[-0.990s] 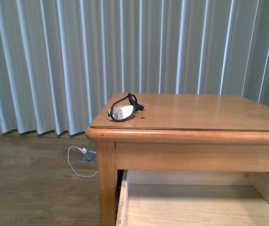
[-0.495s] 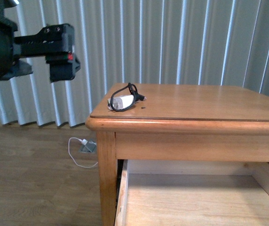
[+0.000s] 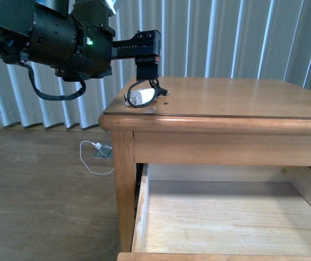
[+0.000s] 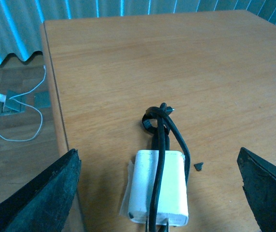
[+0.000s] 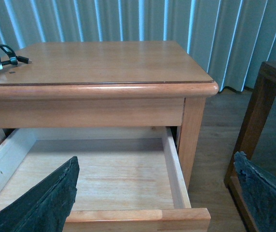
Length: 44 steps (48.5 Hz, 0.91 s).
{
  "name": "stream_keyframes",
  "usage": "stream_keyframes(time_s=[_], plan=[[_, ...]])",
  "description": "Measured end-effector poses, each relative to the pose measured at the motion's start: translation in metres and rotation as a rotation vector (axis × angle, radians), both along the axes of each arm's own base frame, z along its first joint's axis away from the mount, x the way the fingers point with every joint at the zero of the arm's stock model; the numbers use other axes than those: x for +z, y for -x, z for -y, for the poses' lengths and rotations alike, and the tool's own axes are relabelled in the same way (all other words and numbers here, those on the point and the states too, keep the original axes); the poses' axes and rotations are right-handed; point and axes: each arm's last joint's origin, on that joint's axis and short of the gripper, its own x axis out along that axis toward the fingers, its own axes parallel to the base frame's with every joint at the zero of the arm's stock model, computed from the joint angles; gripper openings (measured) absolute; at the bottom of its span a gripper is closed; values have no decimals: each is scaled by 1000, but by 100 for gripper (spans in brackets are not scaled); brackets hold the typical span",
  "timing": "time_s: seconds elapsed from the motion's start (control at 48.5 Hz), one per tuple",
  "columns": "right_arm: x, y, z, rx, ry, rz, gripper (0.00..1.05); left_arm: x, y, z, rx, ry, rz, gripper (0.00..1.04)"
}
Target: Put charger into drawer
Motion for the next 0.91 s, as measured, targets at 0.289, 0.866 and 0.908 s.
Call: stream_keyframes(time_s=[0.289,0.866,0.908], plan=[[0,0,0,0,0,0,96,-21,-20,23,-31,-45,-45,99],[0,0,0,0,0,0,96,-33,-28,31,-41,-135,-70,62],[0,0,0,0,0,0,96,-33,-28,31,-41,-136,-69,56]])
